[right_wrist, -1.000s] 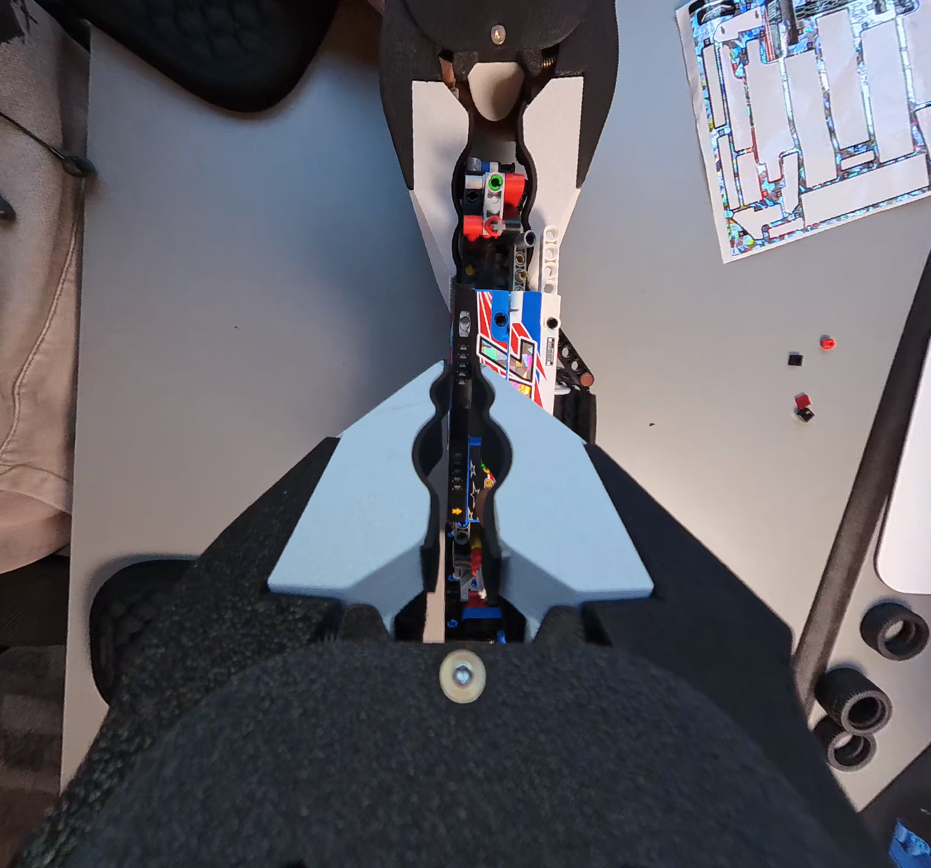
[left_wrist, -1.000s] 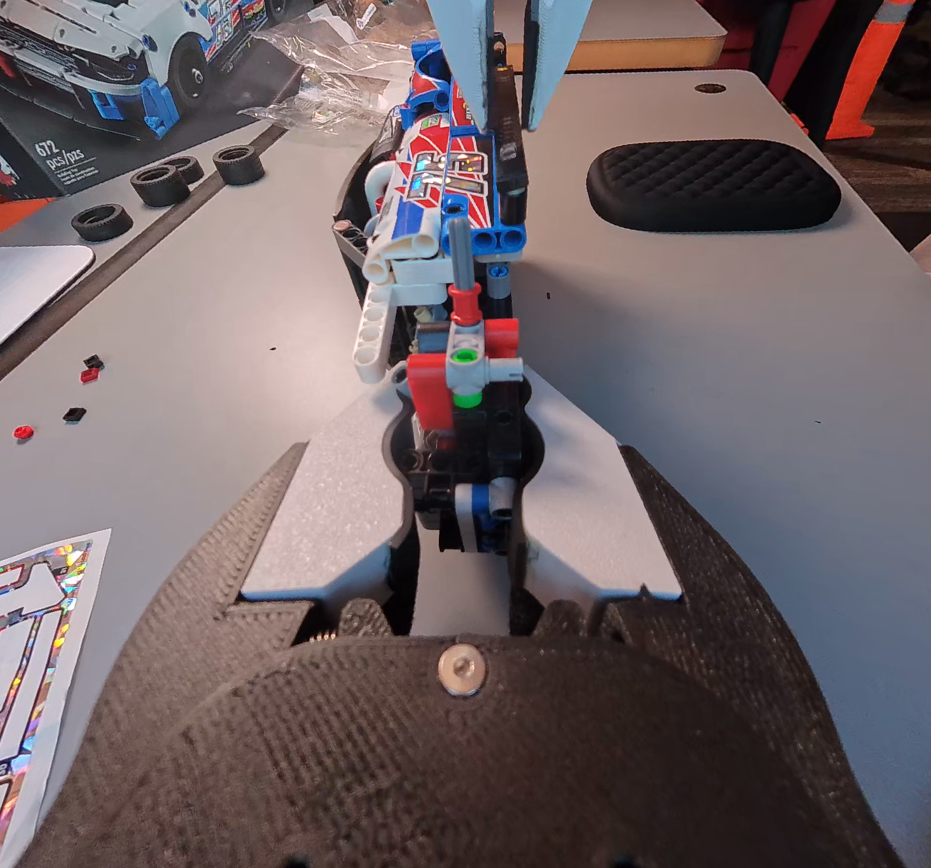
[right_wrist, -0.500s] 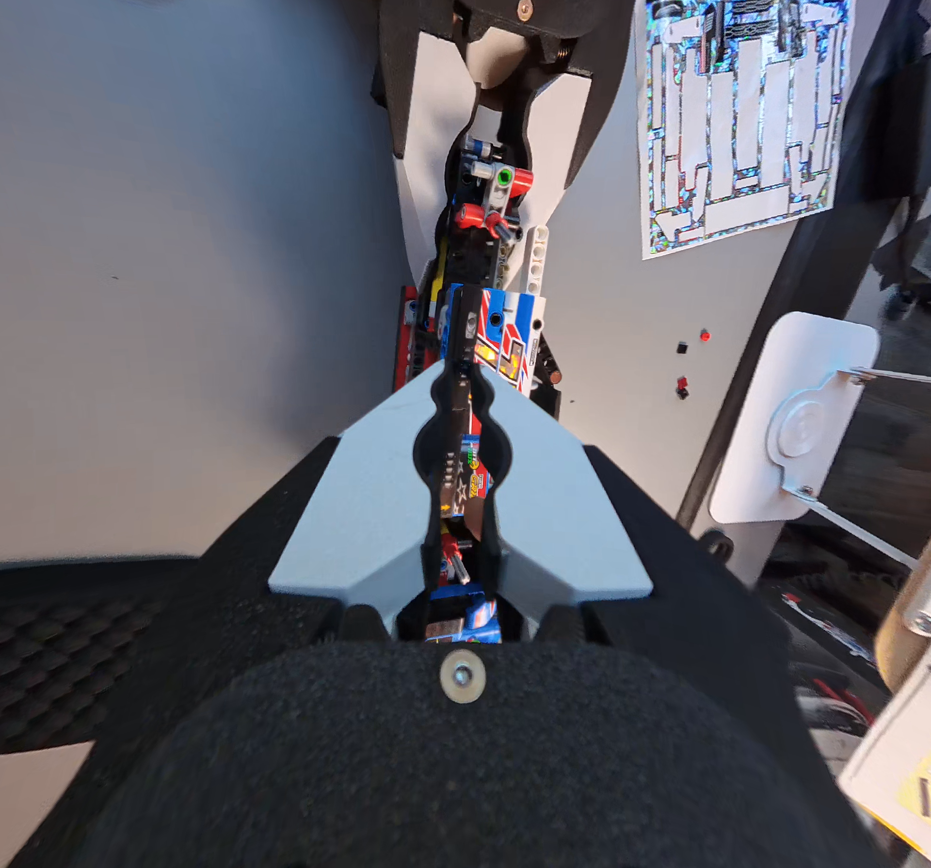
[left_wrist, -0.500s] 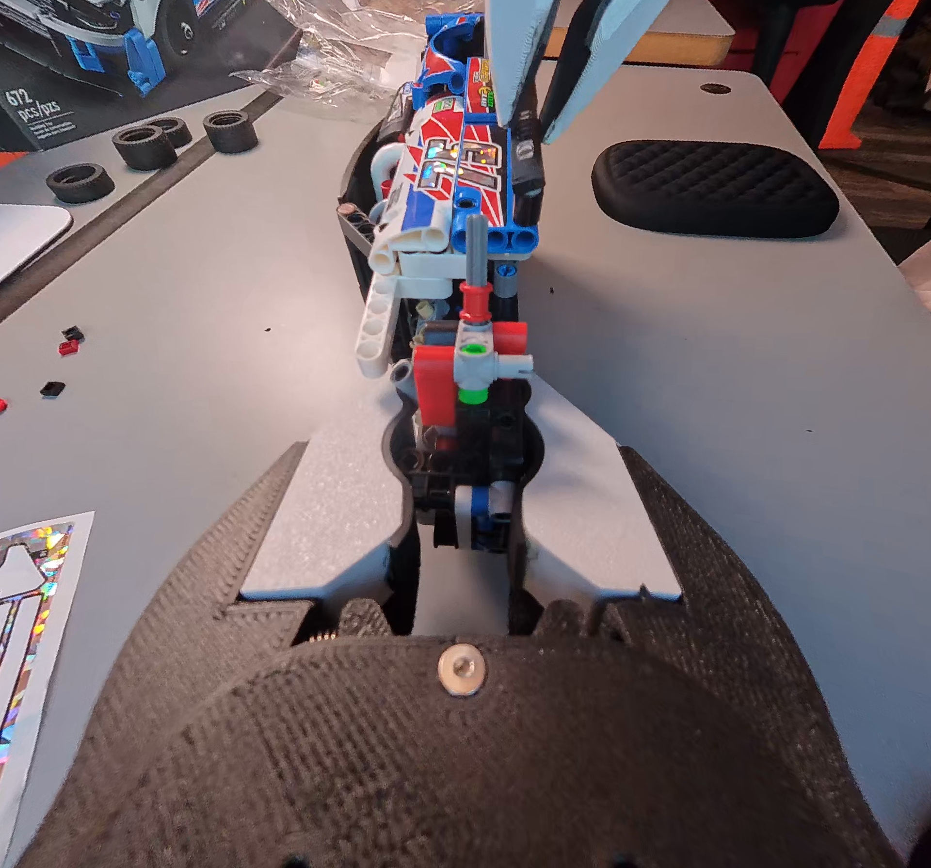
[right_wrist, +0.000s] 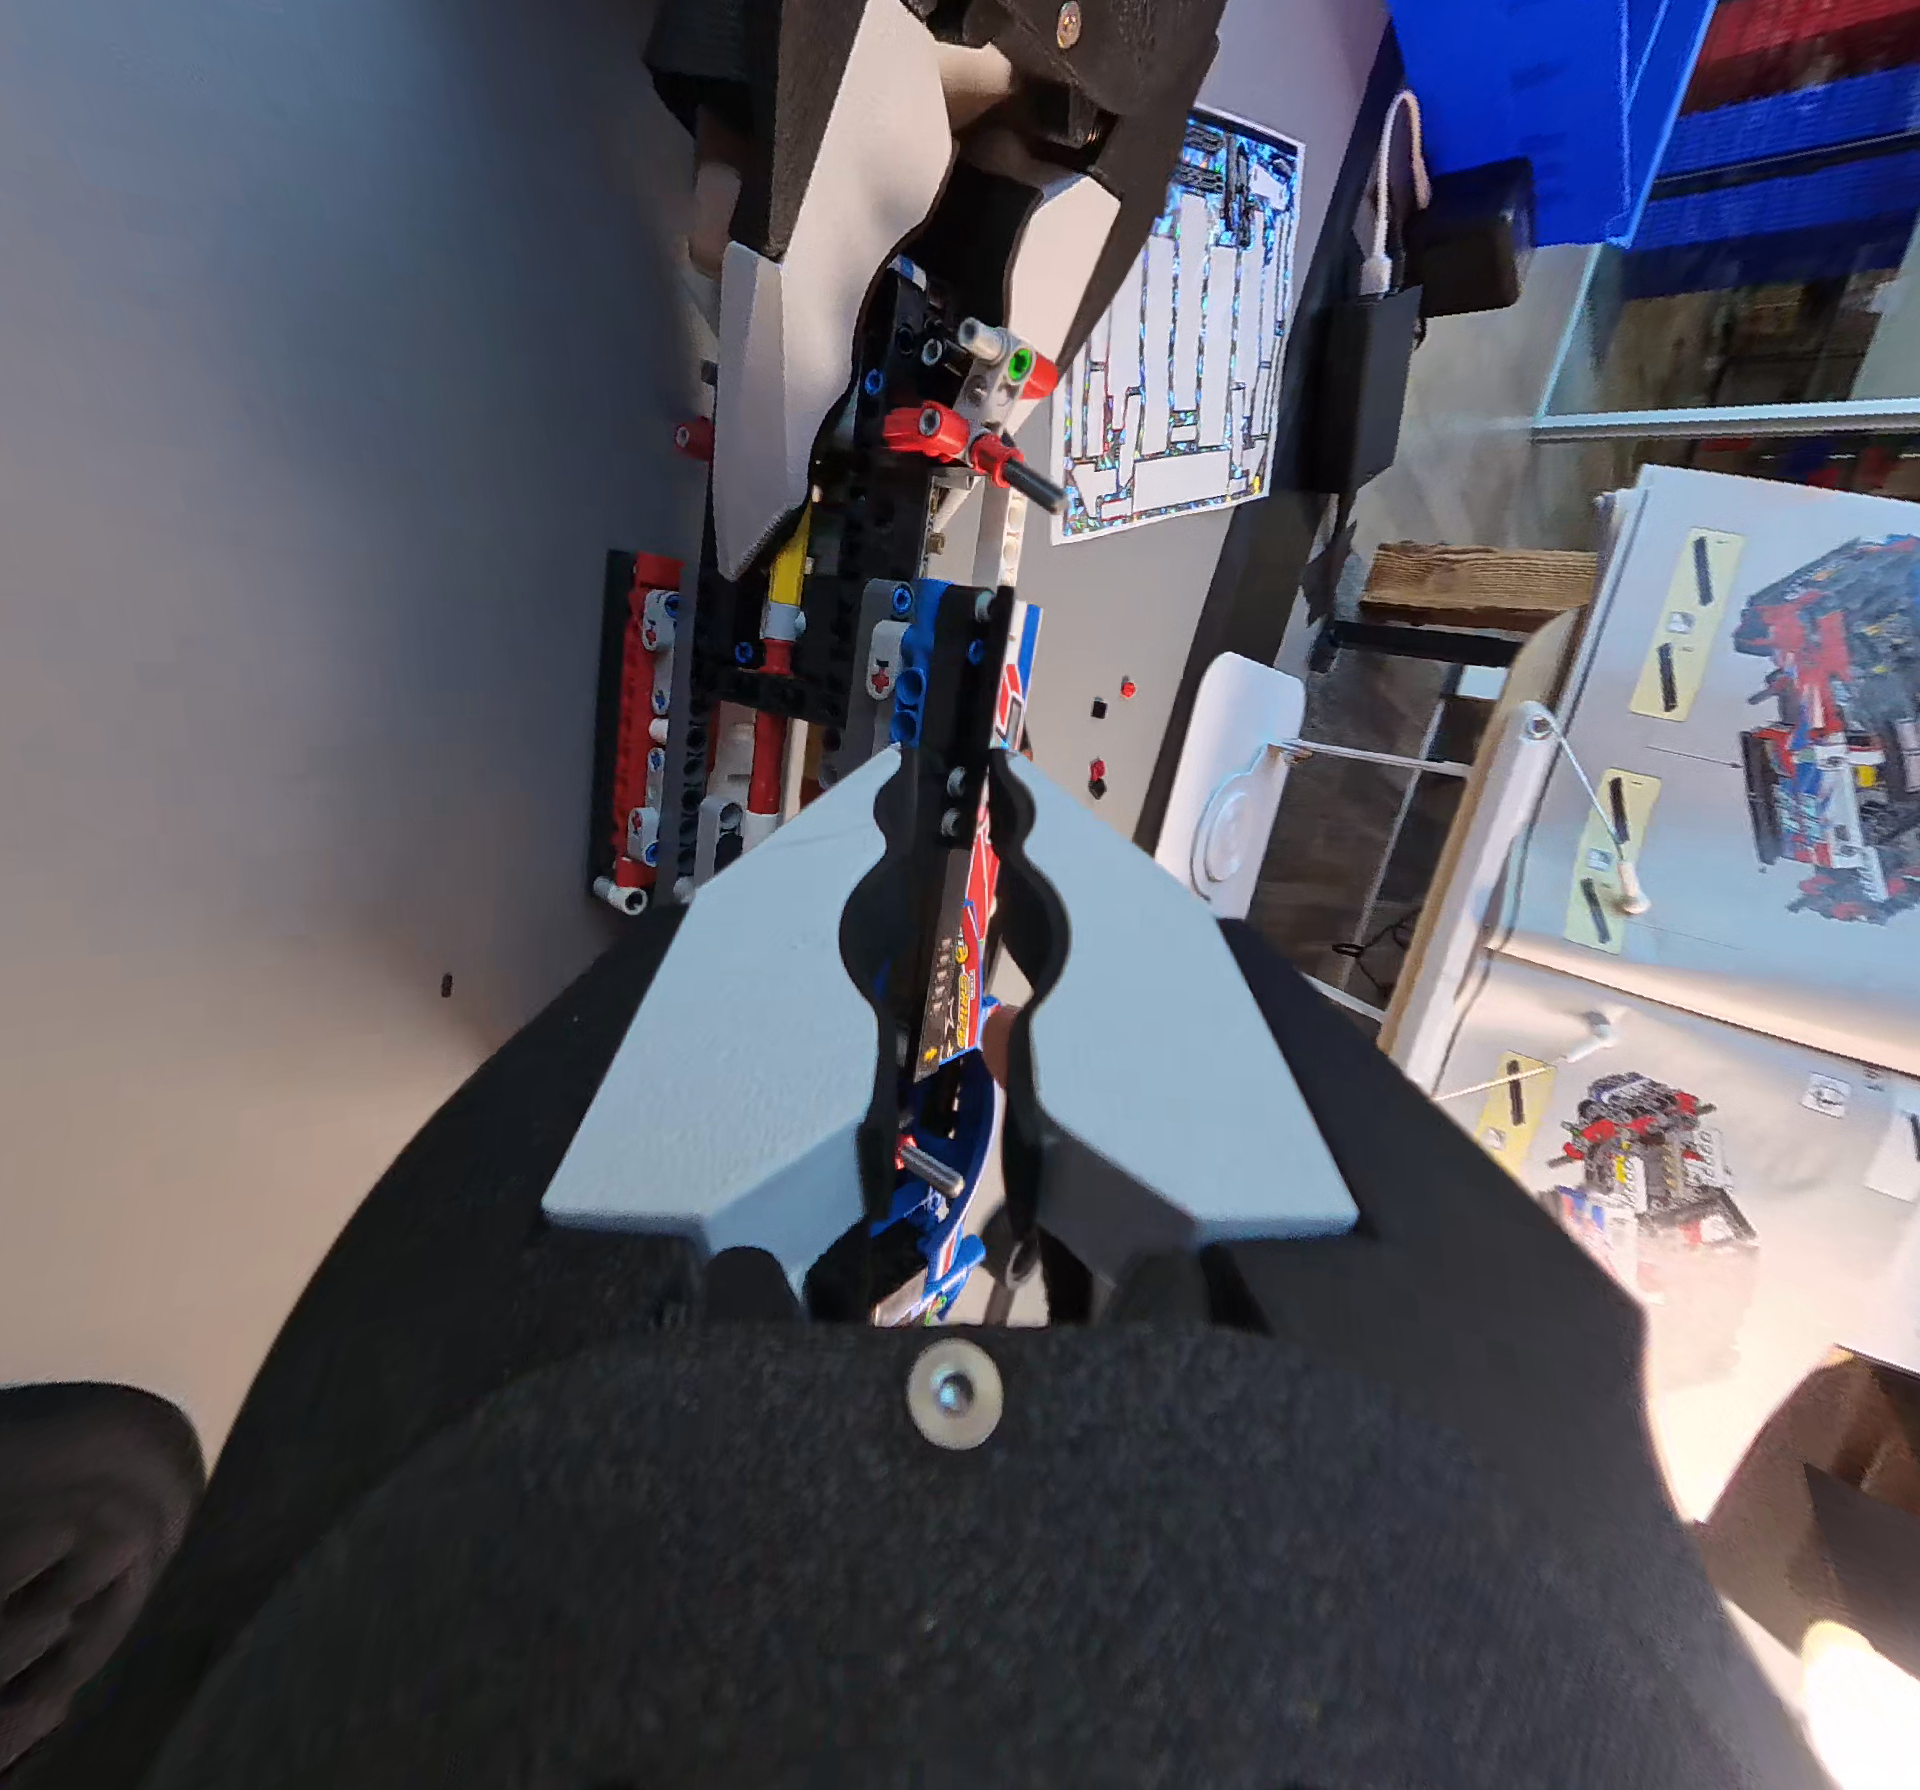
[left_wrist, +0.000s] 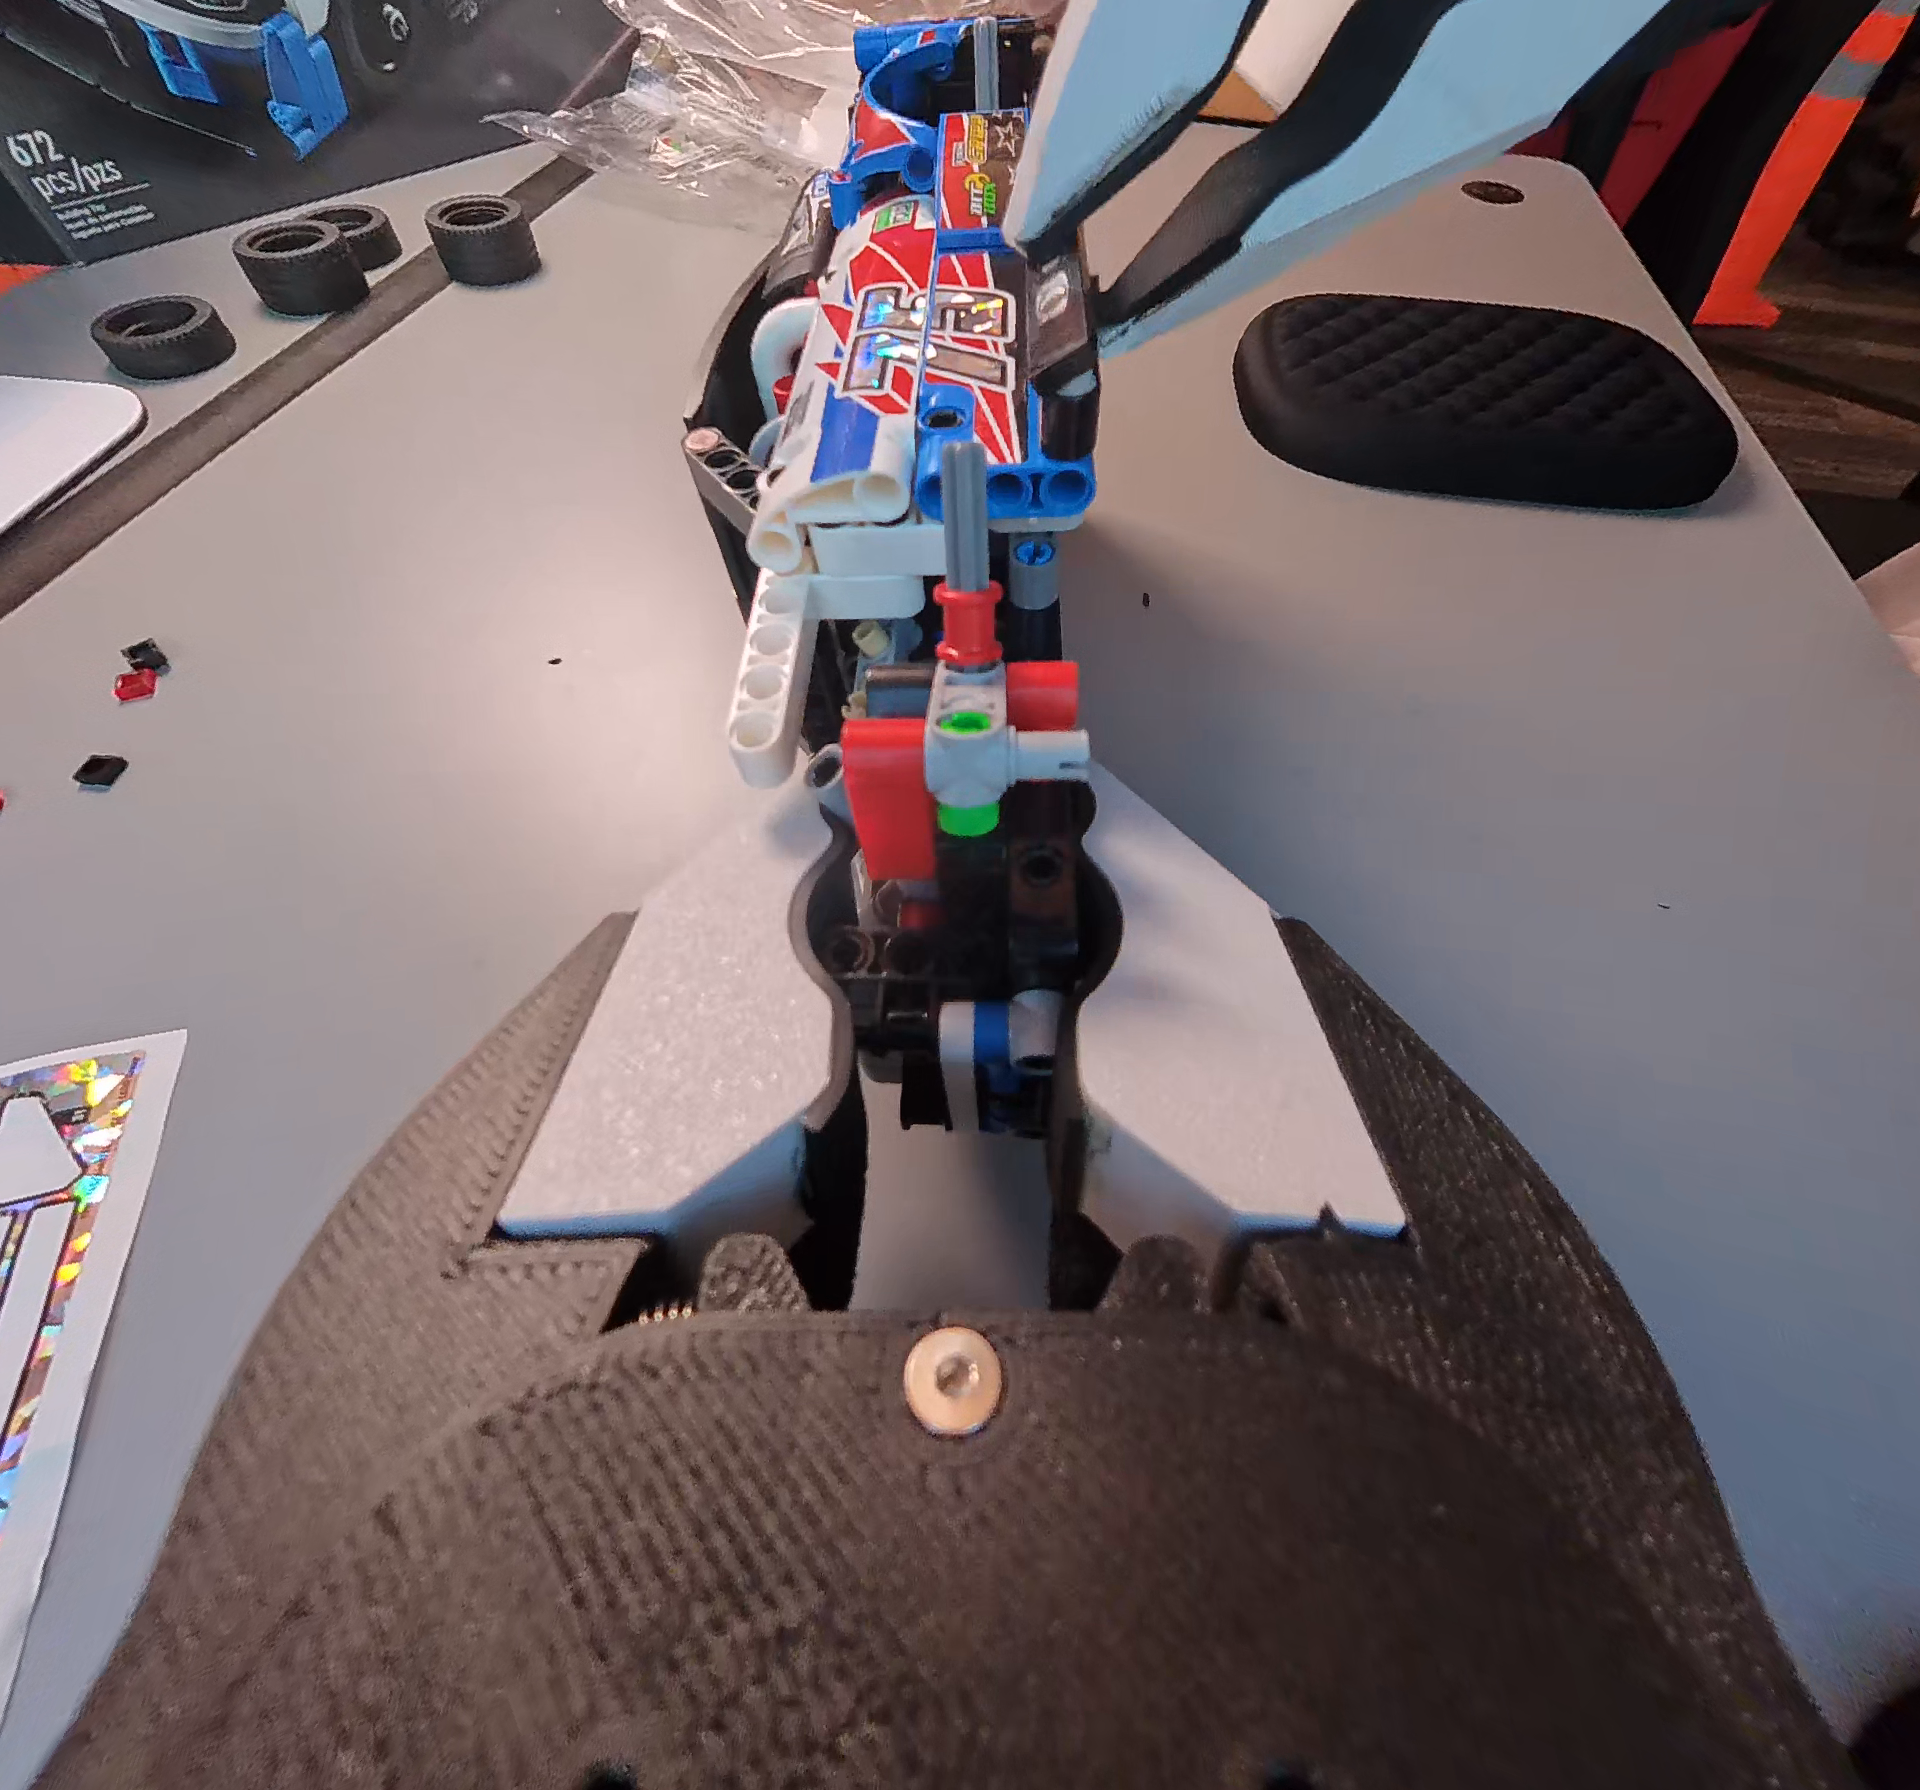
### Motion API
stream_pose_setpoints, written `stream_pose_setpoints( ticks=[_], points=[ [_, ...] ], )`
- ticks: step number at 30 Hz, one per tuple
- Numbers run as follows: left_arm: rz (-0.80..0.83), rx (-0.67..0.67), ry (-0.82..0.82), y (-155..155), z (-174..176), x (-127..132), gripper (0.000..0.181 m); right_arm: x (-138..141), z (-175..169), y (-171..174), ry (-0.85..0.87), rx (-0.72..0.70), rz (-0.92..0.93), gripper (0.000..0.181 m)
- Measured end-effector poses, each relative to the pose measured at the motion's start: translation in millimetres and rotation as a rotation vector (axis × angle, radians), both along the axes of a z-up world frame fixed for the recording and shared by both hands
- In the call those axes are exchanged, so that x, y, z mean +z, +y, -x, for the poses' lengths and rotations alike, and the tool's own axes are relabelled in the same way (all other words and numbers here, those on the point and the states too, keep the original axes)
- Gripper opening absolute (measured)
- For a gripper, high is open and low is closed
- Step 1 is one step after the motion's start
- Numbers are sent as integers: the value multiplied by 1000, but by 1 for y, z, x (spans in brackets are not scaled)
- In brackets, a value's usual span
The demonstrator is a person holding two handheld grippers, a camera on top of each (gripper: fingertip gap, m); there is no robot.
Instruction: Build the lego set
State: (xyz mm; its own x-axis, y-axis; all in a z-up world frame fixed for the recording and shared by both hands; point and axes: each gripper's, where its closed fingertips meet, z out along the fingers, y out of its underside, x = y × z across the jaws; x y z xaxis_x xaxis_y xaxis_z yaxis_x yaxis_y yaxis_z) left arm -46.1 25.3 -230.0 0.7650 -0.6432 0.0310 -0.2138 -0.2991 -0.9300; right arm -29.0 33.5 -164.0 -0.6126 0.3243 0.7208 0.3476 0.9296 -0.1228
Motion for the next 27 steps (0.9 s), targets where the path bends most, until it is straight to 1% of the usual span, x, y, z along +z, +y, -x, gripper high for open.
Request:
stream_pose_setpoints(
  ticks=[4, 8, 10, 11, 15, 18, 21, 27],
  points=[
    [1, -1, 6, -1, -1, 0, 33, 0, -2, -1, 82, 26, -107, 12],
    [6, -3, 3, -1, -1, 0, 33, -1, -2, -1, 123, 18, -100, 13],
    [9, -2, 1, -1, -1, 0, 33, -4, -4, -1, 111, 9, -76, 22],
    [9, -3, 0, -1, -1, 0, 33, -4, -4, -2, 111, 3, -60, 22],
    [9, -3, 2, -1, -1, -1, 33, -4, -4, -2, 102, -1, -27, 21],
    [11, -4, -1, -1, -1, -1, 33, -6, -3, -1, 116, 6, -81, 23],
    [11, -4, 2, -1, -2, -1, 33, -5, 0, 1, 178, 8, -131, 19],
    [20, -1, -9, -1, -1, -1, 33, -3, 1, 2, 297, 11, -204, 18]
  ],
)
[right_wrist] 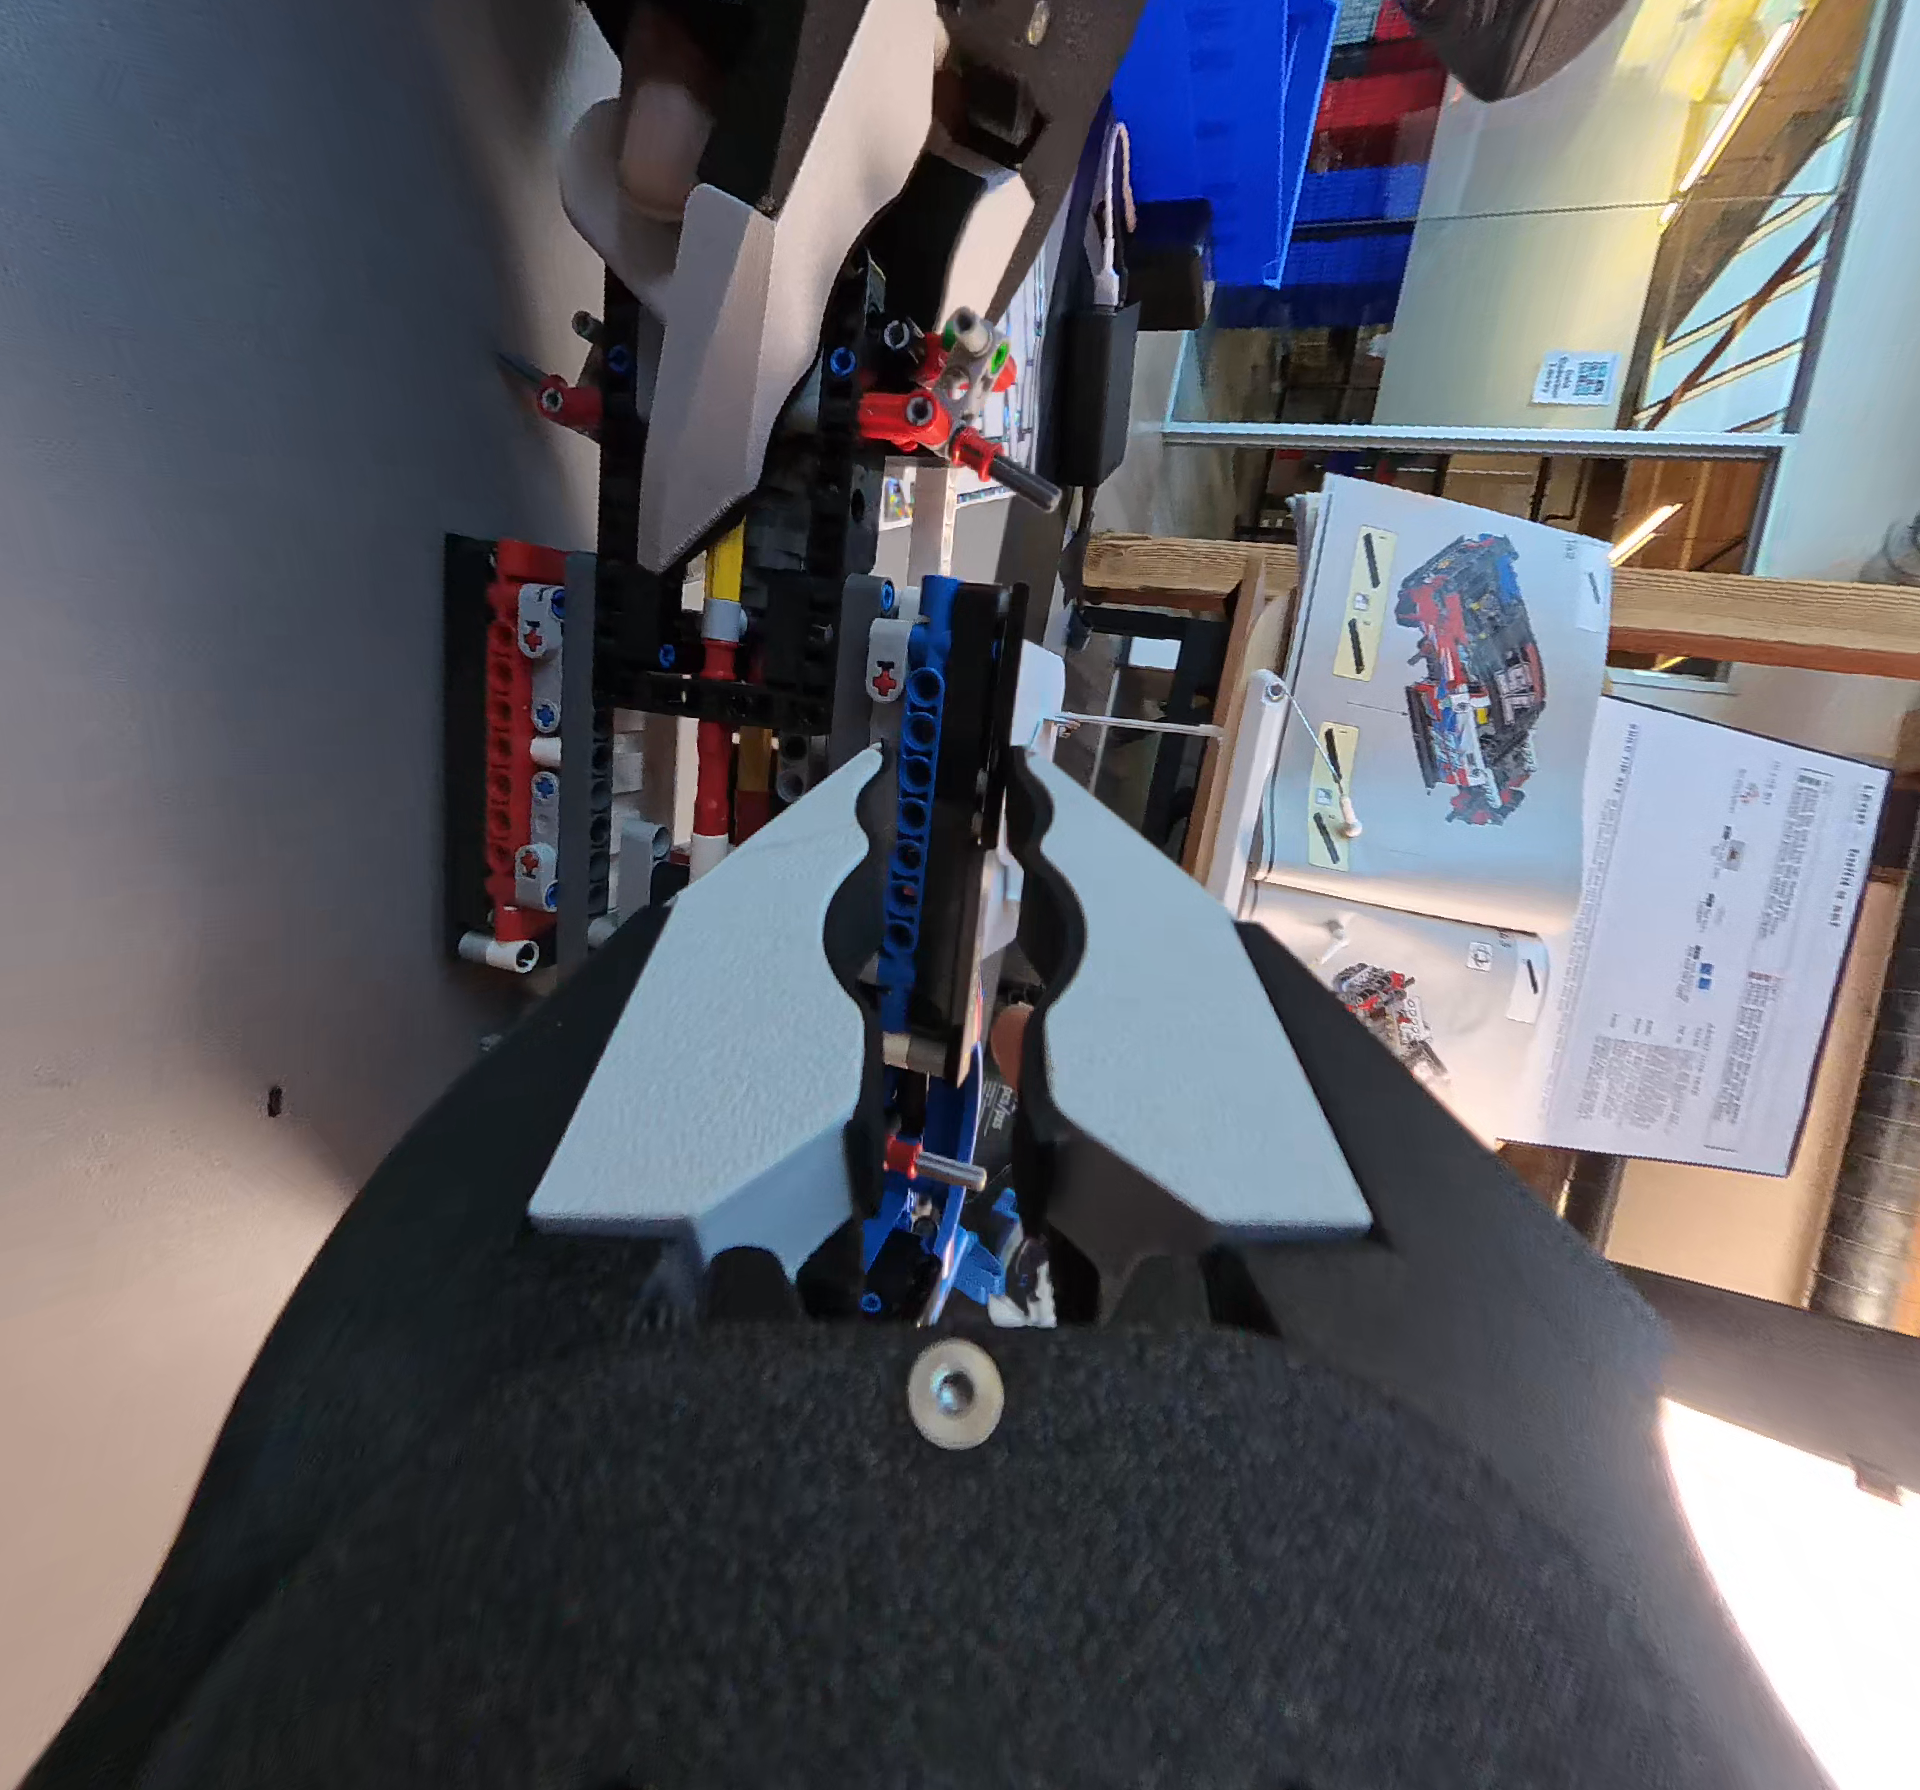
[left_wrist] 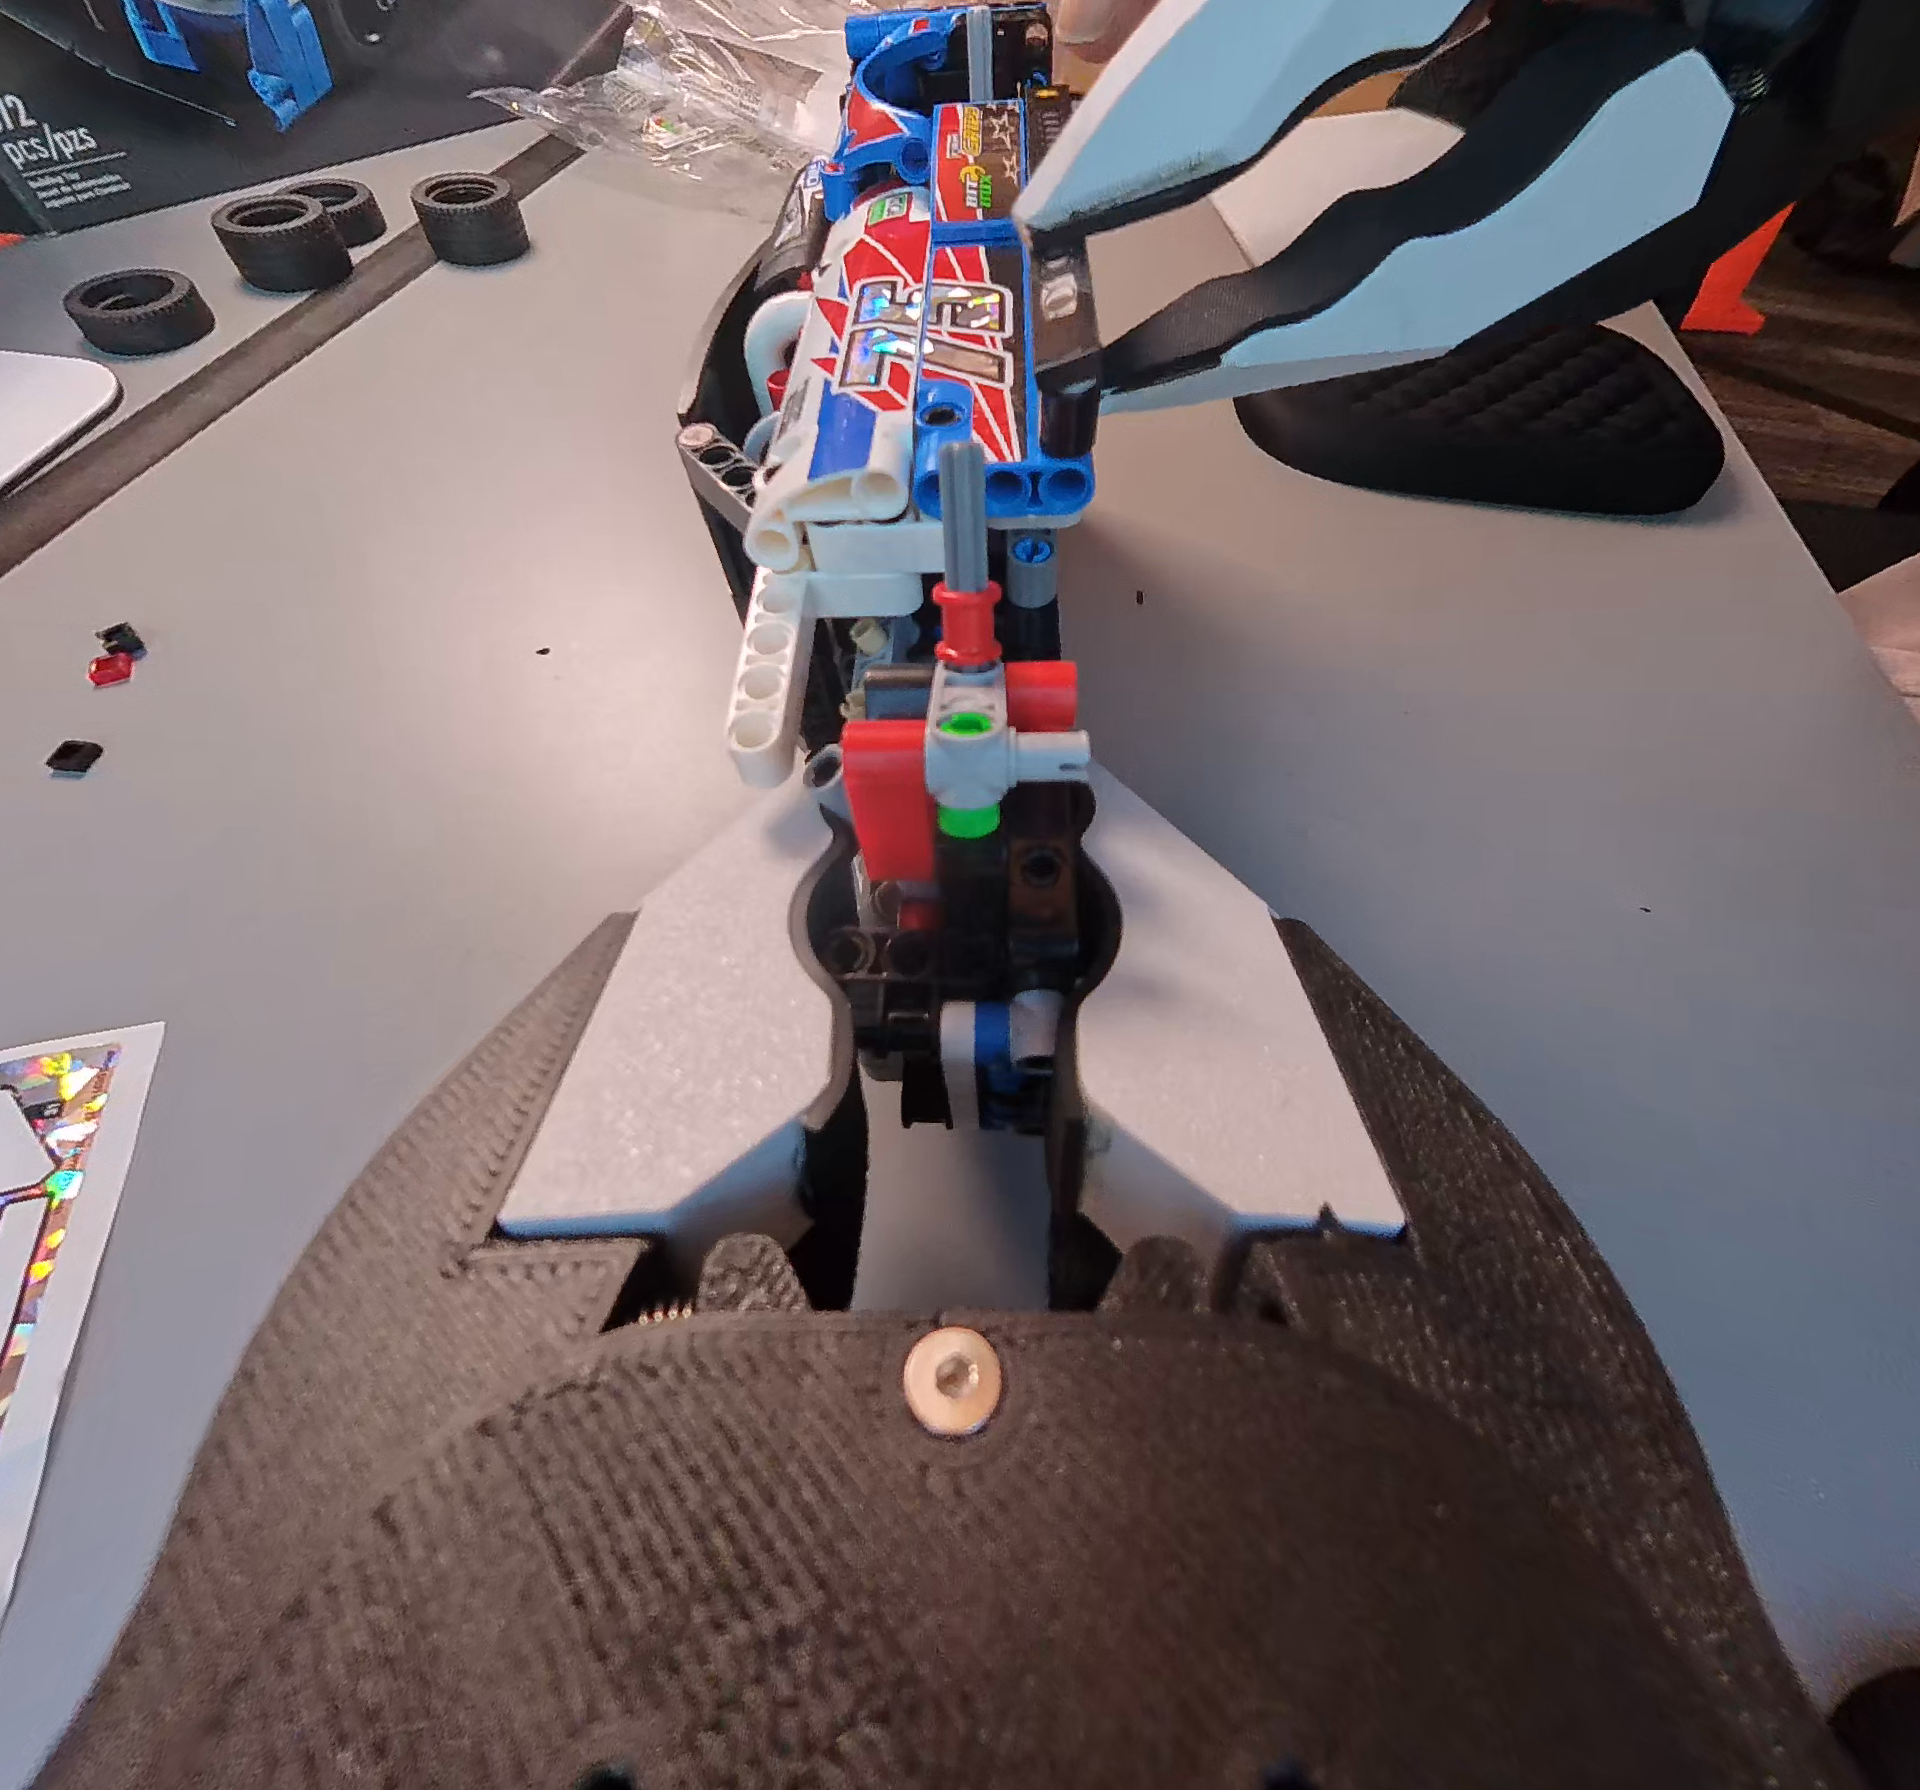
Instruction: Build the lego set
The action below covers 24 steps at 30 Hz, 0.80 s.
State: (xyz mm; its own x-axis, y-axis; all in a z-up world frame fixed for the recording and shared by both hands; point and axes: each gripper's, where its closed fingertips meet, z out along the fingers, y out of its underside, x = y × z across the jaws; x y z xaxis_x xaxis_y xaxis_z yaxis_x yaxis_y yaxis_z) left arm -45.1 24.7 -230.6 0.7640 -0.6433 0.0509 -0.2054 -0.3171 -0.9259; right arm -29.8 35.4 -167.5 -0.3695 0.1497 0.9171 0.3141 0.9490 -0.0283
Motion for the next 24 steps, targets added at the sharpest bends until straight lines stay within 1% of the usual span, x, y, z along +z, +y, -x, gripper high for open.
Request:
stream_pose_setpoints(
  ticks=[4, 8, 11, 14, 24],
  points=[
    [1, -1, -2, 0, 0, 0, 33, 0, 0, 0, 45, 6, -19, 18],
    [4, 0, -2, 0, 0, 0, 33, 0, 0, 0, 87, 5, -87, 18],
    [4, 0, -1, 0, -1, 0, 33, 0, -1, 0, 94, -3, -88, 18],
    [9, 5, -3, 1, 0, 0, 33, 0, 0, 1, 110, -3, -130, 17],
    [-17, 6, 42, -1, -2, -1, 33, -1, -3, -1, 108, -57, -39, 17]
  ],
)
